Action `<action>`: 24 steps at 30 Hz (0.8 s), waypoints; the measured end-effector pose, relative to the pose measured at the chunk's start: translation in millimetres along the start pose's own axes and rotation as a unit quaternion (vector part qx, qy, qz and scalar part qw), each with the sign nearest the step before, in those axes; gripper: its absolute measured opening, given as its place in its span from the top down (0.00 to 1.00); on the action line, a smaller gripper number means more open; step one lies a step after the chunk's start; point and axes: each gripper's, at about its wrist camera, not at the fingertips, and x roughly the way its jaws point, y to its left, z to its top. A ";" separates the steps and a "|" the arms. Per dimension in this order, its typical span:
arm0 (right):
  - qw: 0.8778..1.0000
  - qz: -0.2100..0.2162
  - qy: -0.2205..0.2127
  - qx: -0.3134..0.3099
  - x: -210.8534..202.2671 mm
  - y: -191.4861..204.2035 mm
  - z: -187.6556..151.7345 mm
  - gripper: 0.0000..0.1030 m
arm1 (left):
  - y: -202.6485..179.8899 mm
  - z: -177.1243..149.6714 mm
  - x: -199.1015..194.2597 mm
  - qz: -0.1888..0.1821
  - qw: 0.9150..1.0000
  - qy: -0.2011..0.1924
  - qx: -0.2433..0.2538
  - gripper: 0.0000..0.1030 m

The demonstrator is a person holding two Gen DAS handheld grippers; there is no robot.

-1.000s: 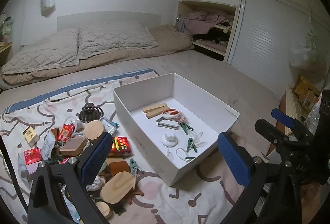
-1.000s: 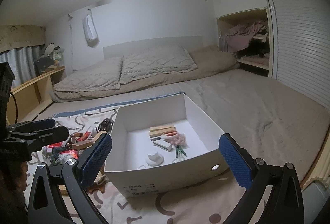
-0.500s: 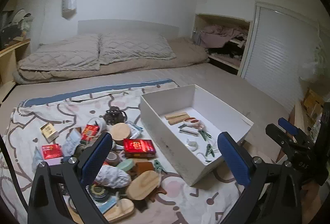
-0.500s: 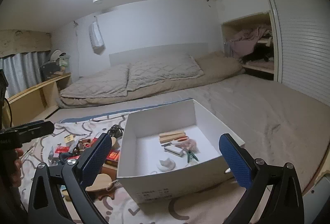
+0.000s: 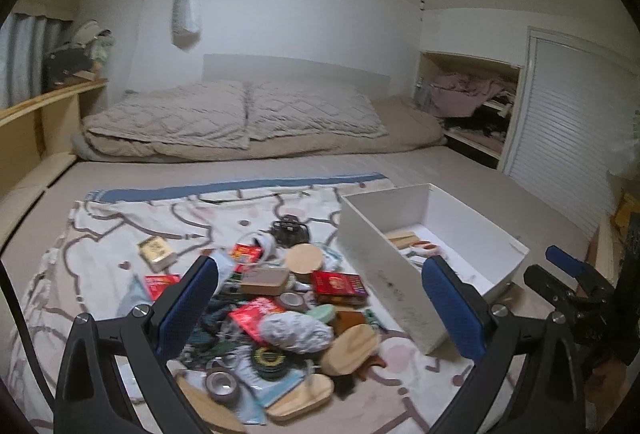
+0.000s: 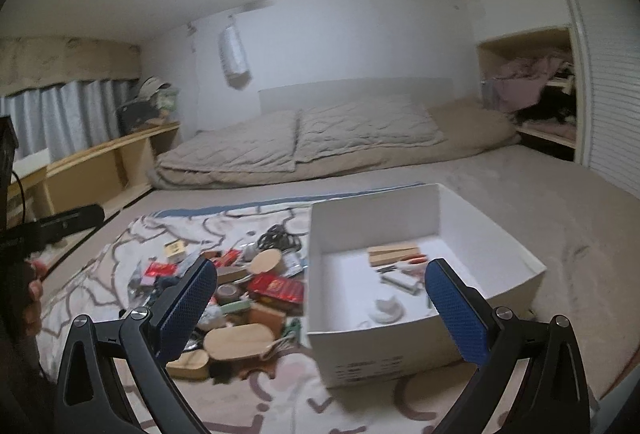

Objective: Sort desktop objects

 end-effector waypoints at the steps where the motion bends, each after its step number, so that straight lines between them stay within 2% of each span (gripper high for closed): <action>1: 1.000 0.004 0.001 -0.007 1.5 5.5 -1.6 0.00 | 3.6 -1.6 -2.1 0.004 1.000 -0.003 -0.001 0.00; 7: 0.999 0.033 0.006 -0.026 10.3 30.7 -12.1 0.00 | 27.5 -11.6 -14.5 0.021 1.000 -0.015 -0.015 0.00; 12: 0.999 0.030 -0.005 -0.045 14.0 52.5 -25.3 0.00 | 45.3 -22.0 -23.3 0.055 0.998 -0.026 -0.026 0.00; 19: 0.998 0.051 -0.008 -0.038 20.6 63.6 -37.4 0.00 | 63.9 -37.2 -30.7 0.089 0.995 -0.043 -0.029 0.00; 24: 0.997 0.053 -0.026 -0.039 22.8 70.8 -46.4 0.00 | 72.0 -49.4 -31.6 0.095 0.993 -0.052 -0.040 0.00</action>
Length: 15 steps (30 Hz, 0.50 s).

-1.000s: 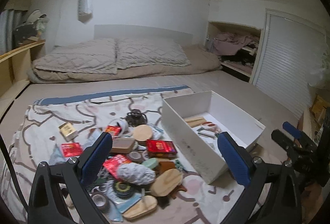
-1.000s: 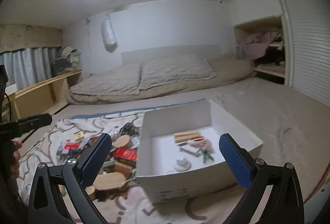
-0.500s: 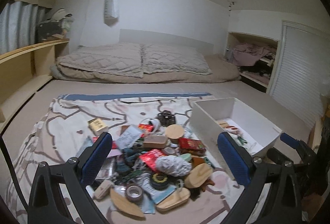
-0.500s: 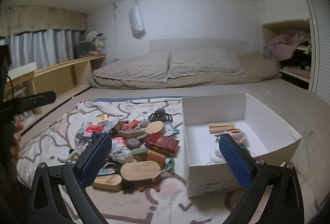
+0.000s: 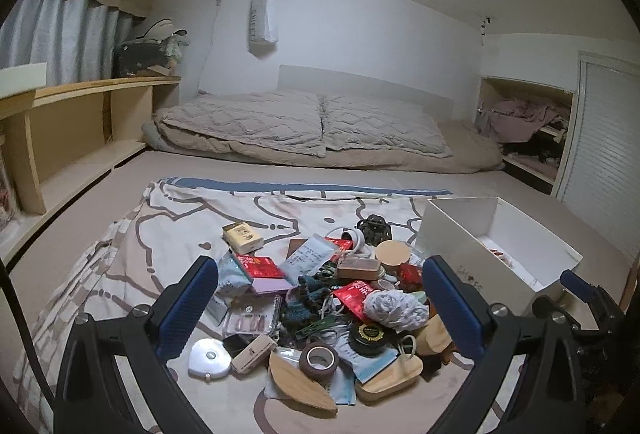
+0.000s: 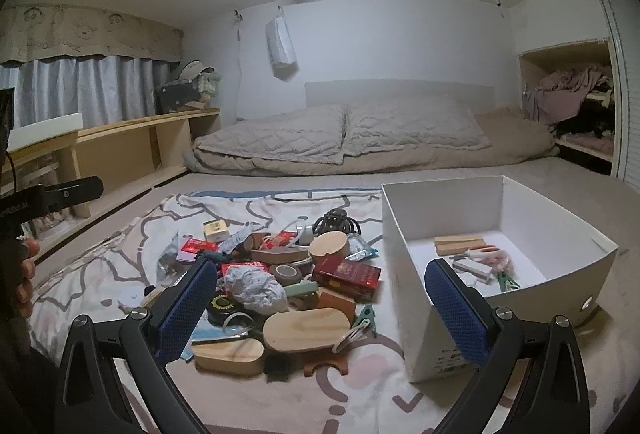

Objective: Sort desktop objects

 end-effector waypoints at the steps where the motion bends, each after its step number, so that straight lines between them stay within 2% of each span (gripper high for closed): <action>1: 1.000 0.001 -0.003 -0.001 0.3 1.0 -1.5 0.00 | 1.9 -3.1 0.6 0.001 1.000 0.000 -0.002 0.00; 11: 0.999 0.003 0.030 -0.017 11.7 11.1 -23.7 0.00 | 9.7 -32.6 10.9 0.021 0.999 0.010 -0.022 0.00; 15: 0.997 0.015 0.055 -0.042 18.3 22.3 -35.9 0.00 | 16.4 -46.4 20.7 0.034 0.998 0.036 -0.037 0.00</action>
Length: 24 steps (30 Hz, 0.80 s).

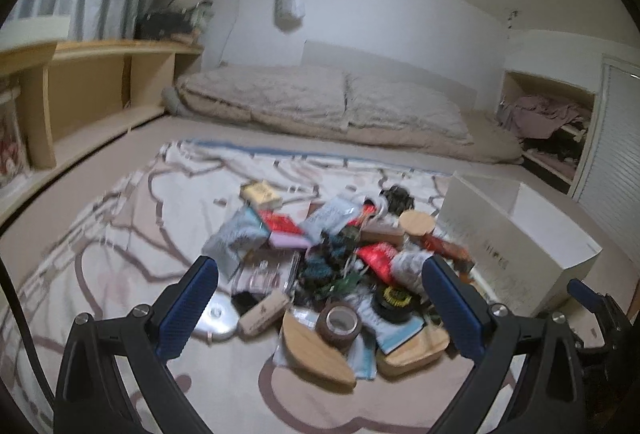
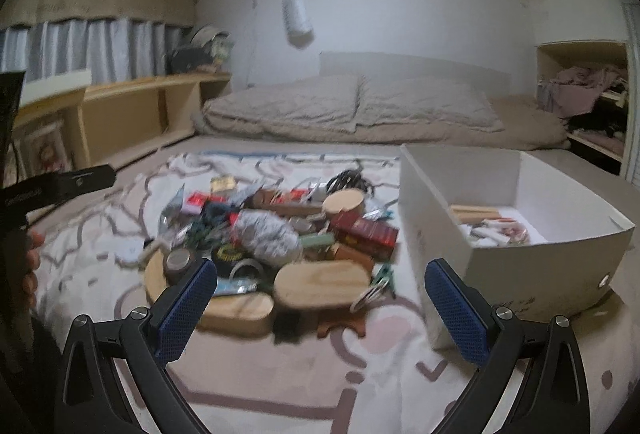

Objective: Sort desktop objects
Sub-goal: 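Move both tools over the pile, left tool toward the wooden leaf-shaped piece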

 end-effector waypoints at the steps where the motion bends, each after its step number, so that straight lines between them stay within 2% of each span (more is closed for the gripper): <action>1: 1.000 0.002 0.006 -0.005 2.1 2.4 -2.7 0.00 | 1.9 -3.9 3.7 0.006 1.000 0.009 -0.003 0.00; 10: 0.996 0.006 0.080 -0.033 28.2 16.2 -32.9 0.00 | 4.3 -35.0 25.8 0.028 0.997 0.064 -0.012 0.00; 24: 0.985 0.017 0.169 -0.023 53.5 10.8 -69.0 0.00 | -12.5 -64.5 67.5 0.045 0.987 0.154 0.006 0.01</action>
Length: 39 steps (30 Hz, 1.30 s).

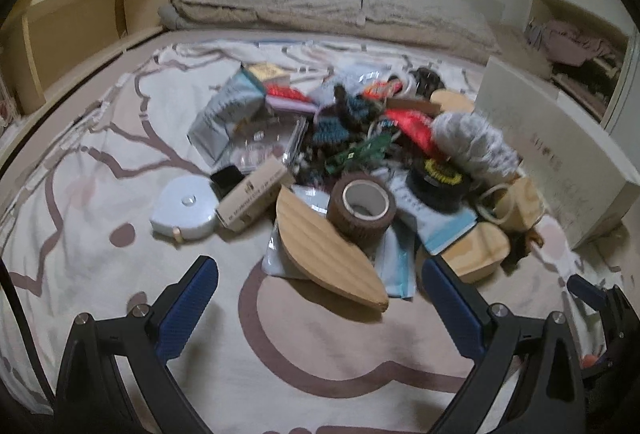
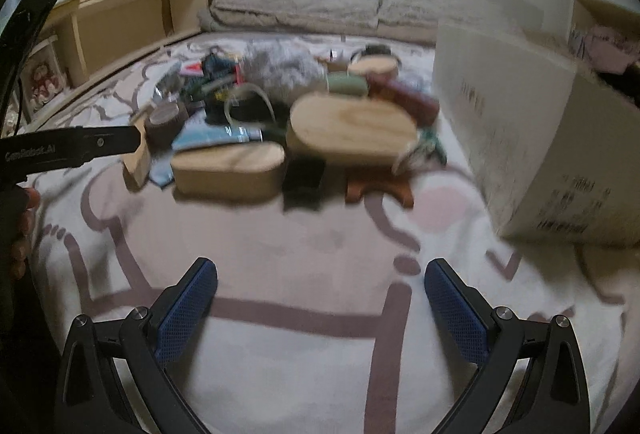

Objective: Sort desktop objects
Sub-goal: 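Move both tools over the pile, left tool toward the wooden leaf-shaped piece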

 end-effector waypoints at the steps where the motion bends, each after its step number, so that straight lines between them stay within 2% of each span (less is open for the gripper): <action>1: 1.000 0.003 -0.002 0.003 0.0 -1.3 -1.6 0.00 | -0.6 -0.6 3.8 0.009 1.000 0.005 0.003 0.00; 9: 1.000 -0.009 -0.012 -0.003 -1.6 2.5 -9.2 0.00 | 9.7 -7.2 18.9 0.045 0.998 0.039 0.001 0.00; 17: 1.000 -0.019 -0.011 -0.008 0.2 4.4 -8.2 0.00 | 27.2 -11.3 15.4 0.072 0.996 0.046 -0.015 0.00; 23: 1.000 -0.020 -0.006 -0.007 2.7 4.3 -7.9 0.00 | 34.2 -14.9 14.3 0.078 0.995 0.051 -0.022 0.00; 28: 1.000 -0.020 0.002 -0.011 3.1 4.5 -6.3 0.00 | 30.3 -18.9 21.2 0.087 0.994 0.068 -0.007 0.00; 33: 1.000 -0.004 0.018 -0.005 0.7 0.3 -0.3 0.00 | 36.9 -20.2 22.3 0.069 0.995 0.073 -0.024 0.00; 36: 1.000 0.005 0.008 0.001 -6.8 -3.3 6.5 0.00 | 36.7 -20.9 23.9 0.069 0.994 0.077 -0.023 0.00; 37: 1.000 0.007 -0.001 0.001 -10.6 -3.9 10.6 0.05 | 36.9 -21.0 24.1 0.068 0.994 0.077 -0.025 0.00; 38: 1.000 0.009 -0.010 0.000 -13.7 -4.1 14.7 0.14 | 37.5 -21.0 24.1 0.066 0.994 0.077 -0.027 0.00; 39: 1.000 0.009 -0.014 0.000 -15.2 -4.3 18.2 0.17 | 38.2 -20.9 23.8 0.064 0.995 0.077 -0.029 0.00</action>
